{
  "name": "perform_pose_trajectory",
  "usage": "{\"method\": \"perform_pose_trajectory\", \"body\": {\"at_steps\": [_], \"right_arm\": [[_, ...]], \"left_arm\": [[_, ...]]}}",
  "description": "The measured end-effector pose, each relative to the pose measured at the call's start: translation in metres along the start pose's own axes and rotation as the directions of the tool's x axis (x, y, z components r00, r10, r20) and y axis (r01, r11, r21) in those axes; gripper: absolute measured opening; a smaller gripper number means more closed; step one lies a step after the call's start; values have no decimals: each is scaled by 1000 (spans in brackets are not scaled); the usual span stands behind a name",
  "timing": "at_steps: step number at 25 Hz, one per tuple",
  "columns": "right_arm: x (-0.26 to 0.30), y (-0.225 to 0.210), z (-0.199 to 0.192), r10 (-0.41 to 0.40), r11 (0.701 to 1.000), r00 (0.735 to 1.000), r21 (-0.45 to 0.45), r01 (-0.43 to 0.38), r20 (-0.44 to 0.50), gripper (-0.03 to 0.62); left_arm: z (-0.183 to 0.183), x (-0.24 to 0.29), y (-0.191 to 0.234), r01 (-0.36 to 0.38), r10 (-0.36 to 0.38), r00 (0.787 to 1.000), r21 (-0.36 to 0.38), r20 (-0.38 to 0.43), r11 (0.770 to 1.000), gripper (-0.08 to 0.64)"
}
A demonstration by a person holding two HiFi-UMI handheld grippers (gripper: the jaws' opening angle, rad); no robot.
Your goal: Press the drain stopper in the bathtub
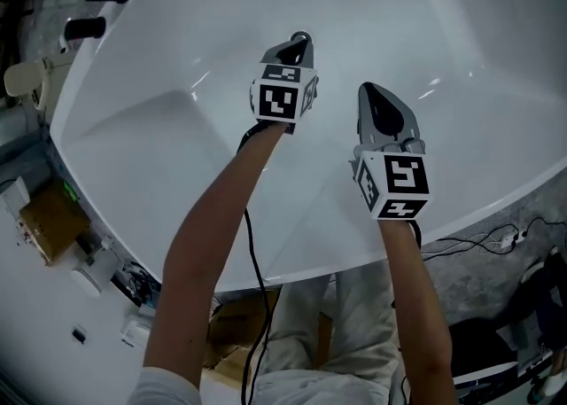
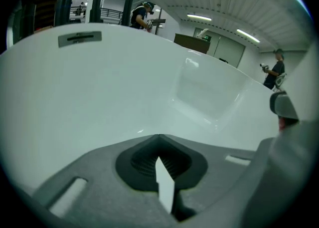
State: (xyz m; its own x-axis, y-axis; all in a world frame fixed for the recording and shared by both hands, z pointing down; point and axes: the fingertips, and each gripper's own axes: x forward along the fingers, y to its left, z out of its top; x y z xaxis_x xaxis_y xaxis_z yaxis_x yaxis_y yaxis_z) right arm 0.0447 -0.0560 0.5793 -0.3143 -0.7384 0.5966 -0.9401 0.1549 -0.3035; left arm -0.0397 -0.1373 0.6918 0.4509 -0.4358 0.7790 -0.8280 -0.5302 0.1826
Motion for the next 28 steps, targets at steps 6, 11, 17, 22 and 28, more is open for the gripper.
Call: {"method": "perform_pose_trajectory", "body": {"at_steps": [6, 11, 17, 22, 28], "right_arm": [[-45, 16, 35, -3, 1000, 1000, -19, 4, 13, 5], [-80, 35, 71, 16, 998, 999, -55, -14, 30, 5], [-124, 61, 118, 26, 997, 998, -81, -21, 61, 3], [-158, 79, 160, 25, 997, 995, -77, -17, 101, 3], [-193, 112, 188, 29, 998, 990, -60, -21, 140, 3]], "left_arm": [[35, -68, -26, -5, 5, 999, 2, 52, 1000, -3], [67, -130, -44, -13, 12, 995, 10, 100, 1000, -3], [105, -220, -67, -13, 11, 981, 10, 196, 1000, -3], [134, -291, -94, 3, -13, 961, 35, 275, 999, -3], [146, -374, -109, -6, -1, 943, 22, 332, 1000, -3]]}}
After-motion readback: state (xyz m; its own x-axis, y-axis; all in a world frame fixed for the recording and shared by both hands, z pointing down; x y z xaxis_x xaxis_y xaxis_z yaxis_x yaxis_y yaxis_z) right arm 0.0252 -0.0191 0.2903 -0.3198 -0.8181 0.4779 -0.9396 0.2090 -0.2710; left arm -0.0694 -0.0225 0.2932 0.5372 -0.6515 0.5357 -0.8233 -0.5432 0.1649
